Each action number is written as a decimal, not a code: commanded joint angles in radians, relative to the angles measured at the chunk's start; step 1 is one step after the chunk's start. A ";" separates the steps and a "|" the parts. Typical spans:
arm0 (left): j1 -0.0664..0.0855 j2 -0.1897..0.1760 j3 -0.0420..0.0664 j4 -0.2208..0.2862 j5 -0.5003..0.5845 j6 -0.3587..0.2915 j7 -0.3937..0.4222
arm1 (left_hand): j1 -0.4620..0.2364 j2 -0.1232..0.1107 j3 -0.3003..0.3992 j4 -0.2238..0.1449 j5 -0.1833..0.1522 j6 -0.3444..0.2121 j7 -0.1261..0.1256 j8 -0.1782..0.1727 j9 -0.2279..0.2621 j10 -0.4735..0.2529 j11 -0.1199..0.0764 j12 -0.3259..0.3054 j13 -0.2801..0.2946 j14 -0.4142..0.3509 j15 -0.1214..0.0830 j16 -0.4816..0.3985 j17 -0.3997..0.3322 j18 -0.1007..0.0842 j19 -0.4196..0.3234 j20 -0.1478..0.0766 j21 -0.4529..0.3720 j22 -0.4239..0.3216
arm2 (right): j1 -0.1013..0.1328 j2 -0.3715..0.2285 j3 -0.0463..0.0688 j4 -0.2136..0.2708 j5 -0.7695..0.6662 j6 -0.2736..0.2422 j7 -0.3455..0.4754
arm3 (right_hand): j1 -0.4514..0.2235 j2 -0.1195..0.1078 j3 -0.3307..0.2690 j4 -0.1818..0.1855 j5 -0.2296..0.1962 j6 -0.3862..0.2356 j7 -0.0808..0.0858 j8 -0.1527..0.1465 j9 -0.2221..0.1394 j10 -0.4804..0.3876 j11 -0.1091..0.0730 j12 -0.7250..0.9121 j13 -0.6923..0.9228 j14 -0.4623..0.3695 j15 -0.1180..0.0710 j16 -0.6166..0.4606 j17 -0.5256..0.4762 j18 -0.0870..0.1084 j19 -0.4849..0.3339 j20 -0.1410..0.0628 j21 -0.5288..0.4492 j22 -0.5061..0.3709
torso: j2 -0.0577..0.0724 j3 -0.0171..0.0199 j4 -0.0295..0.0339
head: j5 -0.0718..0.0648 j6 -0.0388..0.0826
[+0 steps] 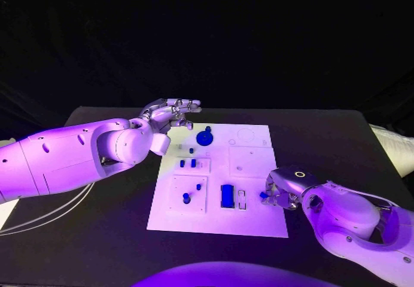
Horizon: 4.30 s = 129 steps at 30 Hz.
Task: Assemble the parts on the task board
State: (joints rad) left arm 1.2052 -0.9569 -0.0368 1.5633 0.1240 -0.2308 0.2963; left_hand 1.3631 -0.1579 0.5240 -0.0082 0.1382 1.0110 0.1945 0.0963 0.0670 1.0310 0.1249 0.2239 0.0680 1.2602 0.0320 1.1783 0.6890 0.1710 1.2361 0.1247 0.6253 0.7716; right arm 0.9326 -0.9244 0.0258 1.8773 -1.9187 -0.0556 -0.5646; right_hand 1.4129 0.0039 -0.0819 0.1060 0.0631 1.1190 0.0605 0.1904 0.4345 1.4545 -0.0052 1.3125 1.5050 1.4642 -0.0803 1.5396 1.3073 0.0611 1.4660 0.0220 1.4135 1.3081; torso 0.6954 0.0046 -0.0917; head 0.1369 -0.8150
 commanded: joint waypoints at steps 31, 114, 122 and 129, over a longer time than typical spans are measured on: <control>0.001 0.002 0.000 0.005 -0.023 0.015 0.008 | 0.010 0.008 0.001 -0.010 0.004 -0.006 0.002 0.006 0.001 -0.011 0.000 0.009 0.000 -0.010 -0.002 0.004 -0.005 0.012 -0.003 0.000 -0.004 -0.002 | -0.007 -0.019 -0.006 0.025 0.553 -0.338 -0.015 | -0.118 -0.043 0.406 -0.019 0.167 0.008 0.008 -0.042 -0.133 0.033 -0.007 -0.024 -0.095 0.098 0.001 0.005 0.221 -0.006 0.016 0.003 0.004 0.009 | 0.001 0.0000 0.0006 | 0.007 -0.003; 0.001 0.012 0.001 0.017 -0.058 0.022 0.001 | 0.007 0.007 -0.003 -0.011 0.003 -0.007 0.003 0.010 0.001 -0.015 0.001 0.016 0.000 -0.013 -0.001 0.005 -0.012 0.012 -0.003 0.000 -0.003 -0.002 | 0.012 0.092 -0.008 -0.026 0.591 -0.192 -0.038 | -0.324 -0.061 0.173 0.138 0.183 0.090 -0.037 0.039 -0.029 0.053 -0.044 -0.017 -0.085 0.098 -0.030 0.004 0.222 -0.007 0.020 -0.026 0.000 0.010 | 0.000 0.0007 -0.0005 | 0.010 -0.008; 0.001 0.010 0.001 0.017 -0.058 0.021 0.001 | 0.007 0.007 -0.003 -0.011 0.003 -0.007 0.003 0.010 0.001 -0.015 0.001 0.016 0.000 -0.013 -0.001 0.005 -0.012 0.012 -0.003 0.000 -0.003 -0.002 | 0.012 0.077 -0.008 -0.016 0.581 -0.207 -0.033 | -0.306 -0.058 0.137 0.145 0.146 0.084 -0.038 0.045 -0.017 0.054 -0.045 -0.014 -0.082 0.098 -0.031 0.004 0.222 -0.007 0.020 -0.026 -0.001 0.011 | 0.001 0.0016 0.0001 | 0.012 -0.007; 0.001 0.007 0.001 0.015 -0.057 0.022 0.003 | 0.006 0.007 -0.004 -0.010 0.003 -0.007 0.002 0.011 0.001 -0.016 0.001 0.017 0.000 -0.014 -0.001 0.005 -0.014 0.012 -0.004 0.000 -0.004 -0.002 | 0.013 0.031 -0.006 0.007 0.657 -0.292 0.071 | -0.246 -0.064 0.112 0.120 0.142 0.039 -0.023 0.025 -0.017 0.041 -0.033 -0.050 -0.099 0.094 -0.024 -0.008 0.206 -0.002 0.011 -0.023 -0.017 -0.012 | -0.002 0.0006 -0.0030 | 0.011 -0.002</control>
State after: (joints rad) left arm 1.2056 -0.9497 -0.0369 1.5770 0.0702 -0.2263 0.2917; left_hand 1.3709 -0.1501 0.5240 -0.0174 0.1382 1.0110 0.1944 0.1010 0.0670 1.0240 0.1248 0.2363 0.0680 1.2543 0.0308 1.1783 0.6771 0.1710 1.2361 0.1247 0.6253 0.7704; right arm 0.9448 -0.8847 0.0192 1.8806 -1.3122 -0.2880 -0.5814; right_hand 1.1581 -0.0593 0.0355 0.2260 0.2051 1.1710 0.0344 0.2234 0.4200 1.4651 -0.0446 1.2701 1.3081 1.4664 -0.1040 1.5355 1.3079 0.0612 1.4645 0.0018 1.4015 1.3014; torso 0.6950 0.0062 -0.0928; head 0.1496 -0.8207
